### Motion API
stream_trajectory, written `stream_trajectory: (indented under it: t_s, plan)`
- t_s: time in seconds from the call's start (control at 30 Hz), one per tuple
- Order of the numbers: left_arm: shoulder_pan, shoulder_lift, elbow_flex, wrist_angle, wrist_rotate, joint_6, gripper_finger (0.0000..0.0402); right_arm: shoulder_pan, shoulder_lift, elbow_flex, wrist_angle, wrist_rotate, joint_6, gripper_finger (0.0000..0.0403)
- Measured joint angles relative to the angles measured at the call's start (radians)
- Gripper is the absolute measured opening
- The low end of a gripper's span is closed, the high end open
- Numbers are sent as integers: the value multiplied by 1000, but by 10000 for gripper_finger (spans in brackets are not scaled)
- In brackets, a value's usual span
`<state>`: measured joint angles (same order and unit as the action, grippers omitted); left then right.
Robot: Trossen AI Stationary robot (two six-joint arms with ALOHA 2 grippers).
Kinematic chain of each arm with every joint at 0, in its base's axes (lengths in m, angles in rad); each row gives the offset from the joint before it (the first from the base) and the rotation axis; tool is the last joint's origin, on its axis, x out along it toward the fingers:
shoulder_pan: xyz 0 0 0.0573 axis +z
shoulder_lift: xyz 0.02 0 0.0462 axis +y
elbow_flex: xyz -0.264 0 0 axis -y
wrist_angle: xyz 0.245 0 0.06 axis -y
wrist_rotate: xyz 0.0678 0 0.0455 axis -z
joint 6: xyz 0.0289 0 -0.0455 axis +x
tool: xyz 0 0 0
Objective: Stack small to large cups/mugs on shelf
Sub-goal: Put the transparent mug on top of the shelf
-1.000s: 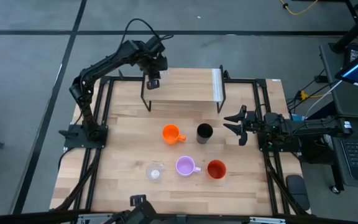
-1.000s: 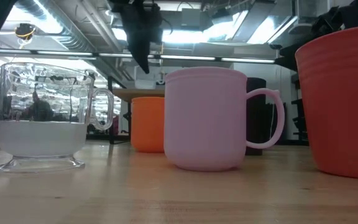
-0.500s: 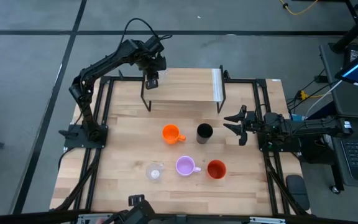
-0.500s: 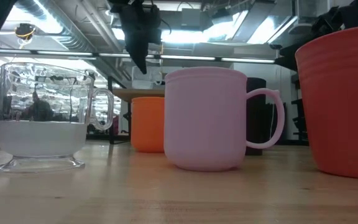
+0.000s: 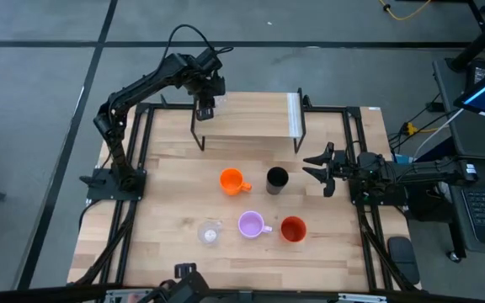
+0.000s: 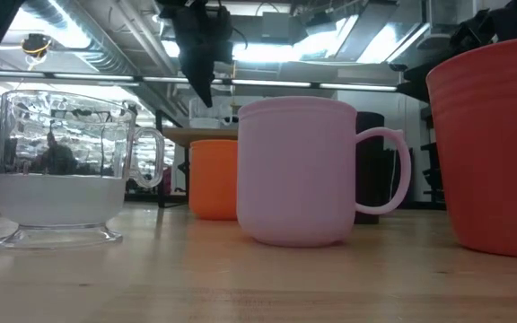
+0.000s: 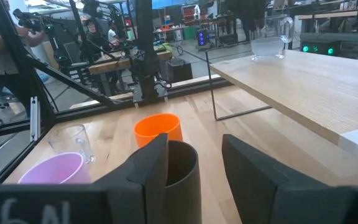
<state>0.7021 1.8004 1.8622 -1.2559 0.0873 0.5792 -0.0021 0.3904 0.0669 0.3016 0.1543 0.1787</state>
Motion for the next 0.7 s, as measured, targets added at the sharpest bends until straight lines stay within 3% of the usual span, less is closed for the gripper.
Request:
stream_trajectory:
  t_s: [0.33, 0.7]
  plan:
    - [-5, -26, 0, 14, -69, -17, 106, 0, 0, 0, 0, 0, -1, 154]
    - [-34, -117, 0, 18, -38, -50, 112, 0, 0, 0, 0, 0, -1, 154]
